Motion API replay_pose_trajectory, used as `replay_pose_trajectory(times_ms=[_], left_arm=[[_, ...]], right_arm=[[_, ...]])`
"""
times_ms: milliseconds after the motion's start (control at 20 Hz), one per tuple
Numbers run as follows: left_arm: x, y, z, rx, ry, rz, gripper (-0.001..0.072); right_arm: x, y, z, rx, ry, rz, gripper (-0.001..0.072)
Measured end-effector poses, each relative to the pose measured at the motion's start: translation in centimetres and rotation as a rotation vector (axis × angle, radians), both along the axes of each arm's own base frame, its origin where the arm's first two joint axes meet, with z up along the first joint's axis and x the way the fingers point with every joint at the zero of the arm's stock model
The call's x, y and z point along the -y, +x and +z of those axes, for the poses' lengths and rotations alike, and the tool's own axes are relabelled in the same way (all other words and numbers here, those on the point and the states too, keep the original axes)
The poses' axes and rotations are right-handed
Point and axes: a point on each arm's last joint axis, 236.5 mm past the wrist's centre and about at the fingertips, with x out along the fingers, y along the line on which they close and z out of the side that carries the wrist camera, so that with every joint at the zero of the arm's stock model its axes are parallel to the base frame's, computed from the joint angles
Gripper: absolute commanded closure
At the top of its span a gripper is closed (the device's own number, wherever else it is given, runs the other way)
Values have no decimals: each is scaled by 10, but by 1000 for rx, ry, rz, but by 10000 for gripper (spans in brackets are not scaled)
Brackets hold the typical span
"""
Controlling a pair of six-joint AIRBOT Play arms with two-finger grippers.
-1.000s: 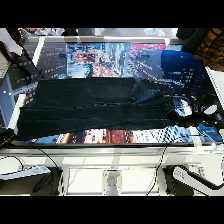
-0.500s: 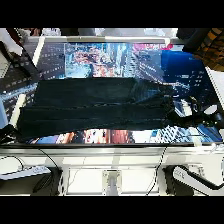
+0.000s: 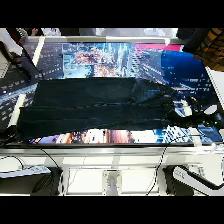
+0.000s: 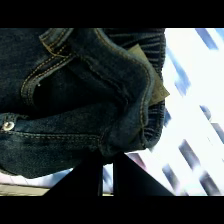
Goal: Fold the clothes and pants, and hang the long-sleeved shirts on hangers.
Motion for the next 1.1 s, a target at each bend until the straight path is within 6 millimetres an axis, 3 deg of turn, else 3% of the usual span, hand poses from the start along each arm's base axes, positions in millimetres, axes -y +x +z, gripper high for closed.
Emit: replay_pose_trajectory(times_ms=[50,100,350,600,900,1100], left_arm=[[3,-1,0,-5,-11,-3,655],[5,-2,0,-8,-20,-7,680],[7,-2,11,-8,-30,-18,680],[-12,18,53,82,53,-15,680],[-8,30,75,139,46,-13,679],[-4,29,79,138,29,-19,679]], right_arm=[[0,0,0,0,0,0,670],[0,0,0,0,0,0,671],[9,5,15,26,-44,17,674],[51,14,61,134,-193,-13,674],[114,-22,84,140,-276,-182,673],[139,-43,91,134,-302,-268,673]])
